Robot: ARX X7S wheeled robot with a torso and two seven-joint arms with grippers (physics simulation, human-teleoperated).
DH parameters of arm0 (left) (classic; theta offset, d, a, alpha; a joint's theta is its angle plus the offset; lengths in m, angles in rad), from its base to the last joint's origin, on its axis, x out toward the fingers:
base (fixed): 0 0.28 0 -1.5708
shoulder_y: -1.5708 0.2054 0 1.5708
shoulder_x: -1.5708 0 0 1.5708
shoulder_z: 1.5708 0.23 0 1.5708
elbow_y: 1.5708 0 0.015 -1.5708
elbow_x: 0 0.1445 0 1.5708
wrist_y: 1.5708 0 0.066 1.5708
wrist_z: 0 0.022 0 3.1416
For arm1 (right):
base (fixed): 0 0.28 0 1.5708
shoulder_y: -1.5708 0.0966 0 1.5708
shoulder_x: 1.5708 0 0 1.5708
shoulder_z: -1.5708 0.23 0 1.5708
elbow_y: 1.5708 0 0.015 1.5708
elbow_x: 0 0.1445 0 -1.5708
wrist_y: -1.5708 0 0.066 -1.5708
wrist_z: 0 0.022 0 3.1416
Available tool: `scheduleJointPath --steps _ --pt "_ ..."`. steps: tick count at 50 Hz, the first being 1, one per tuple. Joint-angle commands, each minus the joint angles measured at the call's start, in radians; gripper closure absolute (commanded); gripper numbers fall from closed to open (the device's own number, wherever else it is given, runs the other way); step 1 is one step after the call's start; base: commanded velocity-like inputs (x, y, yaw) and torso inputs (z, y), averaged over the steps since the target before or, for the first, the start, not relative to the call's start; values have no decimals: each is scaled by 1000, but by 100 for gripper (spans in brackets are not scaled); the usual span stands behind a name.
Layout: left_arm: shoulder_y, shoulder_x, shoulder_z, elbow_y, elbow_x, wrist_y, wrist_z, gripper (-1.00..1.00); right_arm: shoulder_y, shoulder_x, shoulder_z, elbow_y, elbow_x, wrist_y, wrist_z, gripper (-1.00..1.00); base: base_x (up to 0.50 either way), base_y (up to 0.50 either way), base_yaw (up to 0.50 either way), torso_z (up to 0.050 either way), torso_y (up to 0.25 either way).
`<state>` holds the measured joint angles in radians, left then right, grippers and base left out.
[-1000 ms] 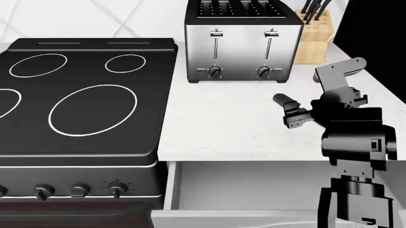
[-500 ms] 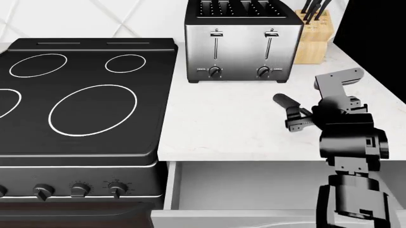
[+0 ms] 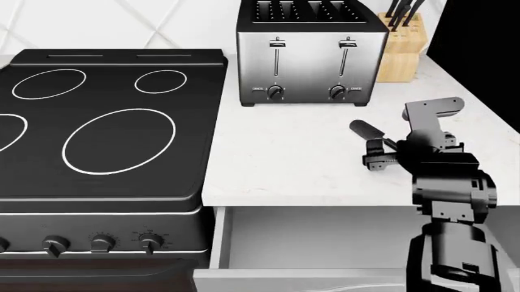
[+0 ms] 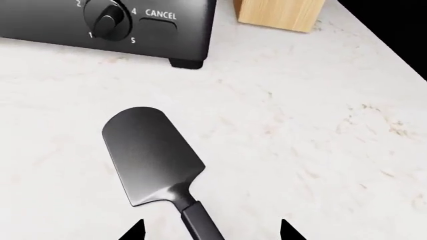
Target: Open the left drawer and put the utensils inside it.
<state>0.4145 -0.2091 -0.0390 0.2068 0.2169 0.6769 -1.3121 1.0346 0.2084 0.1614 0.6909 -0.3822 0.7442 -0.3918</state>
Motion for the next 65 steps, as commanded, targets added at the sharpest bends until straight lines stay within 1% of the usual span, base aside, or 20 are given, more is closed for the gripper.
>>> scheduleJointPath --steps 1,2,3,11,17,21,33,39,49,65 --pt "-1 -1 1 -3 0 -3 -1 -100 -8 -2 14 109 -5 -39 42 -100 0 0 0 0 0" --pt "-1 -1 1 -4 -1 -2 -1 -100 -7 -2 14 114 -5 -40 45 -100 0 0 0 0 0" --pt "-1 -1 1 -4 -1 -3 -1 -100 -7 0 15 121 -6 -44 53 100 0 0 0 0 0" --pt "1 2 -2 3 6 -10 -3 -100 -26 9 10 108 -16 -42 67 100 0 0 0 0 0" --pt "2 1 -3 4 7 -9 -4 -100 -118 6 -79 -2 -58 -1 -38 100 0 0 0 0 0" --pt "3 2 -3 6 8 -9 -5 -100 -151 8 -117 -61 -75 13 -82 100 0 0 0 0 0" --pt "3 1 -3 7 8 -7 -5 -100 -217 10 -143 -276 -52 -32 -176 100 0 0 0 0 0" --pt "5 0 -3 7 7 -2 -6 -100 -202 -8 -107 -295 -11 -73 -164 100 0 0 0 0 0" --pt "5 1 -4 6 5 -4 -6 -100 -143 -23 -49 -225 31 -158 -71 100 0 0 0 0 0" --pt "5 0 -4 10 6 -3 -6 -100 -151 -14 -37 -349 38 -95 -96 100 0 0 0 0 0"
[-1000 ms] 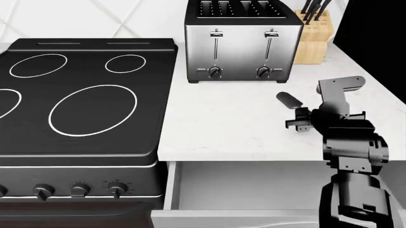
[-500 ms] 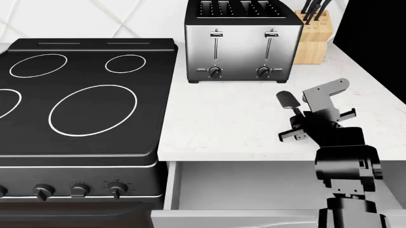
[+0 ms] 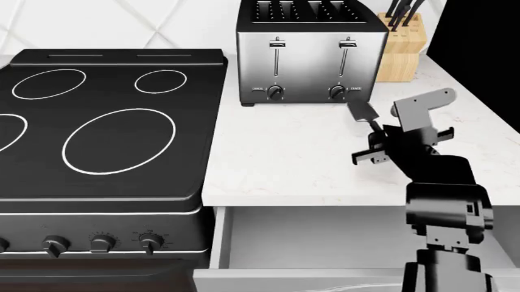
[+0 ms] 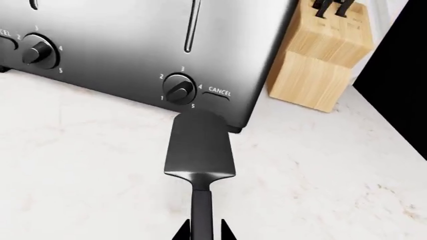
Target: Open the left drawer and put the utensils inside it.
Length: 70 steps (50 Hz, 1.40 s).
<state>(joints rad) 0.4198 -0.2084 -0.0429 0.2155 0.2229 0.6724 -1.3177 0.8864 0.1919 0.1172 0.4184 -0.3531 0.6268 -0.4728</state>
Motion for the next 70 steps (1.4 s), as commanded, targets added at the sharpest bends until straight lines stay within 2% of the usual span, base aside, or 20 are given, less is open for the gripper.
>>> scheduleJointPath --steps 1,11,28,50,54,70 --pt "0 0 0 1 0 2 0 -100 -6 4 5 -83 7 26 -18 100 0 0 0 0 0" --pt "0 0 -1 1 -1 5 -1 -100 -45 24 -10 -141 1 61 -54 100 0 0 0 0 0" --pt "3 0 -2 9 1 10 -1 -100 -91 77 -44 -430 -26 208 -178 100 0 0 0 0 0" --pt "7 1 -5 16 8 13 -2 -100 -194 205 -137 -887 -88 422 -406 100 0 0 0 0 1" --pt "7 1 -6 21 15 7 0 -100 -229 277 -191 -1101 -103 509 -526 100 0 0 0 0 0" --pt "7 1 -4 33 22 -6 4 -100 -205 338 -249 -1309 -90 637 -666 100 0 0 0 0 0"
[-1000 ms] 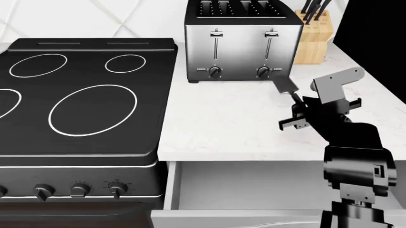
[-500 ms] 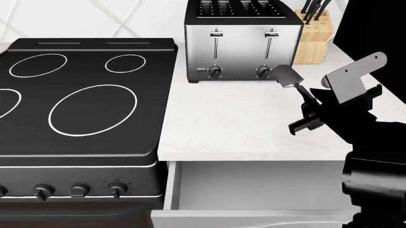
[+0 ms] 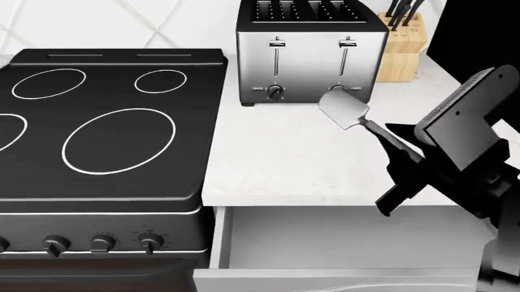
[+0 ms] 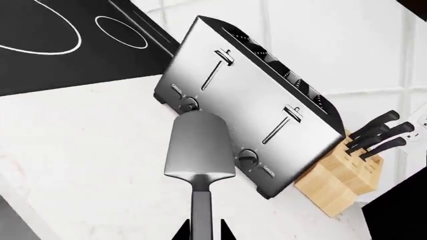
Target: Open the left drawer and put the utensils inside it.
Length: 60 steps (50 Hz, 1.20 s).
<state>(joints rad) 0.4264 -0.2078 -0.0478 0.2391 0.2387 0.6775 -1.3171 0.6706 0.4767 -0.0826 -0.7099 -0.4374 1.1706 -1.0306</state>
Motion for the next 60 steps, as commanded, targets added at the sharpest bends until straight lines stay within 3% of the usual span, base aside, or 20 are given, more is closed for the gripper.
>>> scheduleJointPath --steps 1,12,30,39,60 --pt "1 1 1 13 8 -13 4 -100 15 57 -56 -193 -6 101 -115 100 0 0 0 0 0" --pt "0 0 4 15 12 -20 4 -100 25 81 -140 -305 -11 163 -171 100 0 0 0 0 1" --pt "-5 -2 9 18 17 -32 5 -100 -52 103 -271 -325 -39 71 -180 100 0 0 0 0 0" --pt "0 -2 5 20 20 -30 0 -100 -77 7 -255 -335 -251 6 -398 100 0 0 0 0 1" --pt "2 -3 4 20 22 -30 -2 -100 -109 4 -329 -327 -318 -55 -463 100 0 0 0 0 0"
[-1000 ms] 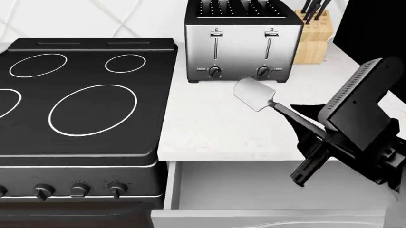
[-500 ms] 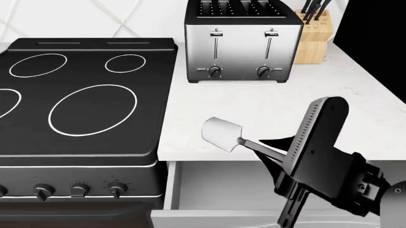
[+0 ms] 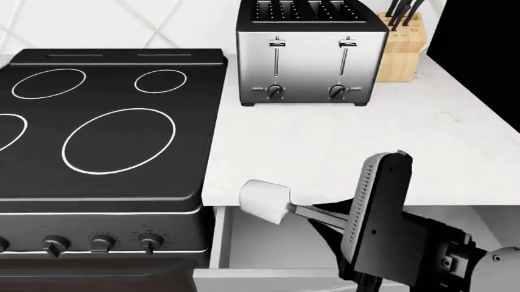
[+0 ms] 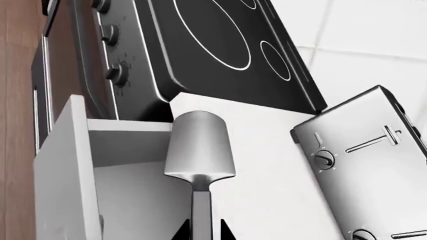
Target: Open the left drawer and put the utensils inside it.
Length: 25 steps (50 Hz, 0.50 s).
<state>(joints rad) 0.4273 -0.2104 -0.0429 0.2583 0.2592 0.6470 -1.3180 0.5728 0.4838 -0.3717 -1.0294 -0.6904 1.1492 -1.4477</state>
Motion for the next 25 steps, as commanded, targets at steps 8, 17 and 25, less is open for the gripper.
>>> scheduleJointPath --steps 8,17,25 --pt "4 -1 -2 5 5 -2 -1 -100 26 5 -93 -8 -116 -27 -89 100 0 0 0 0 0" --pt "4 -1 -1 6 5 -3 -1 -100 67 20 -137 7 -129 -17 -91 100 0 0 0 0 1" --pt "4 -1 -1 9 6 -6 0 -100 70 35 -152 51 -112 -43 -51 100 0 0 0 0 0"
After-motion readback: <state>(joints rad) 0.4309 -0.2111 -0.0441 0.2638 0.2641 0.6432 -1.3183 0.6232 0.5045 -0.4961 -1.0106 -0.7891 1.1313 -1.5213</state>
